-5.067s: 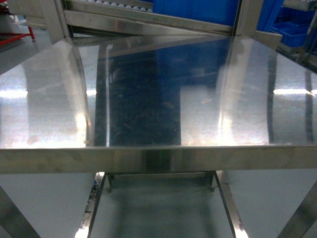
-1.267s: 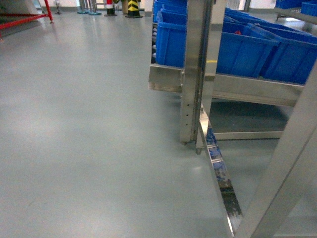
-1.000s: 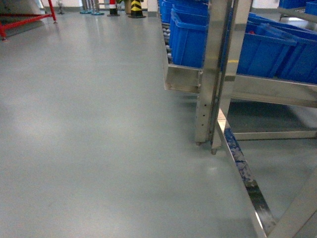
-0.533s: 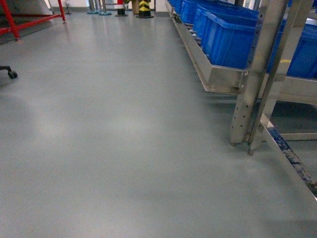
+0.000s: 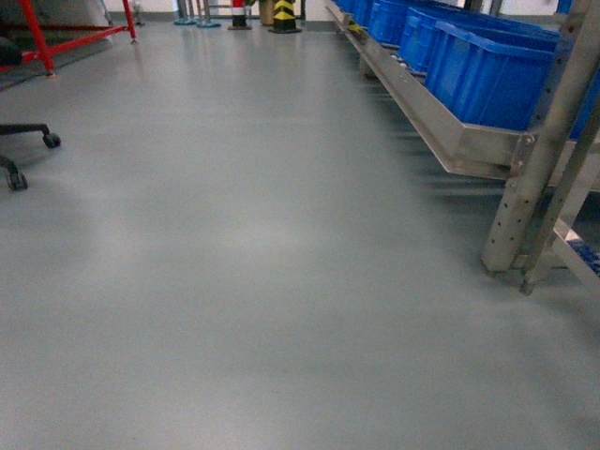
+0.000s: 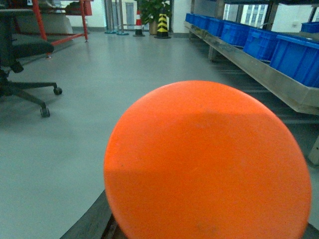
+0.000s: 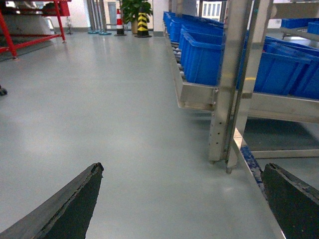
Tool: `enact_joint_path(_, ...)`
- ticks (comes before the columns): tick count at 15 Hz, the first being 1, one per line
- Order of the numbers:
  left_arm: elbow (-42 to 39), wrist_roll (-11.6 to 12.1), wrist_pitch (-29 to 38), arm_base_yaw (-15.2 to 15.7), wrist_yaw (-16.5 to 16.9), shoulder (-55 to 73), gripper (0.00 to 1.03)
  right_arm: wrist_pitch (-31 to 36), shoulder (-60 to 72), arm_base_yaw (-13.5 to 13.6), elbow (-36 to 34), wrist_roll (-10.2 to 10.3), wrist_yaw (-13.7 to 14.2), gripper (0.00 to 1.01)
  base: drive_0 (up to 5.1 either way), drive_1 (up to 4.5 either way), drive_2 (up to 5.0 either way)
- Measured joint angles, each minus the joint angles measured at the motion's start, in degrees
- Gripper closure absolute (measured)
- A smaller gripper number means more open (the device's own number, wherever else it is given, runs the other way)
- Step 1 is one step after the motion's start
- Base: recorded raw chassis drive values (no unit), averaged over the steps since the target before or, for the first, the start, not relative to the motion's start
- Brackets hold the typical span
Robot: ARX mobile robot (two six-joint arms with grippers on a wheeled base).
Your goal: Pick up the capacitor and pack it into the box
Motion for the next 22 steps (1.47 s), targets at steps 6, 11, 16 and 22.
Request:
enact_joint_path(6,0.00,0.00,-0.02,0.00,0.00,0.00,0.59,0.02,0.00,0.00,0.00,0.02,0.00,0.03,-5.0,2.44,2.4)
enact_joint_path(11,0.00,0.00,-0.02,0.00,0.00,0.00,0.59,0.04,0.00,0.00,0.00,0.02,0.02,0.03,-5.0,2.45,2.5)
enact_joint_path(16,0.00,0.00,0.07,0.00,-0.04,0.00,0.59,-0.15,0.00,0.00,0.00,0.02,0.04,0.03,-5.0,2.45,2.5)
enact_joint_path(22,0.00,0.00,0.07,0.00,-0.02,0.00,0.59,0.15,0.00,0.00,0.00,0.02,0.02,0.03,-5.0,2.45,2.5)
